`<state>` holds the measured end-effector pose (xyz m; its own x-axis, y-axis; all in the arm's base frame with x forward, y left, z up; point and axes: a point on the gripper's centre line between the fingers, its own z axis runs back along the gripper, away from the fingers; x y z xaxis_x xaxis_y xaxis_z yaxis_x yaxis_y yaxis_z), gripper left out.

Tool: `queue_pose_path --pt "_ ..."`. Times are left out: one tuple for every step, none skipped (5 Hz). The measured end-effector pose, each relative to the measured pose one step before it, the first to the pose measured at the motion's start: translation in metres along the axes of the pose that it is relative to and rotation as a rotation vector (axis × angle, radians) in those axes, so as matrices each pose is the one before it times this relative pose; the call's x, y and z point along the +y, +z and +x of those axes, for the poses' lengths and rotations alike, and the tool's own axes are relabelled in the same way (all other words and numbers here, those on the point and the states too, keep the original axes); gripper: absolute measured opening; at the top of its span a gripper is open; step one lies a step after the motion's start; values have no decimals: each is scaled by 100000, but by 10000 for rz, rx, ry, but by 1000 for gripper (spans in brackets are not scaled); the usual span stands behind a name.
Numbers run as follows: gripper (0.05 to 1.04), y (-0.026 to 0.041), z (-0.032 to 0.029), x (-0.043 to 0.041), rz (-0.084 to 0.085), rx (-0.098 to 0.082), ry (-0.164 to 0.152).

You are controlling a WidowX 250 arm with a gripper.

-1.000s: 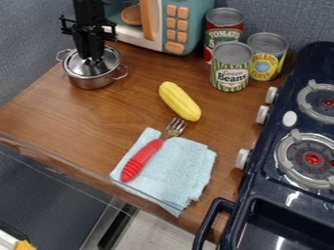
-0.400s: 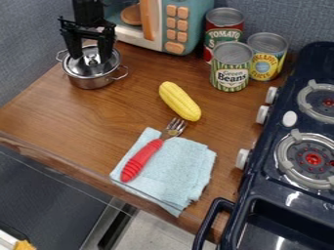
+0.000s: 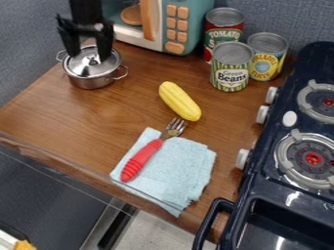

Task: Cover the pot with the lid

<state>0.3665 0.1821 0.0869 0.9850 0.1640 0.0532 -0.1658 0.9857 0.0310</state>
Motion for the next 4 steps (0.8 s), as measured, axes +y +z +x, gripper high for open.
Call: queue_pose_path --pt "1000 1824 -1383 -316 127 -283 78" --pt "1000 283 -564 -87 29 56 -78" --pt "1000 655 -21 88 5 146 -161" --pt "1000 -1249 590 263 -29 425 -263"
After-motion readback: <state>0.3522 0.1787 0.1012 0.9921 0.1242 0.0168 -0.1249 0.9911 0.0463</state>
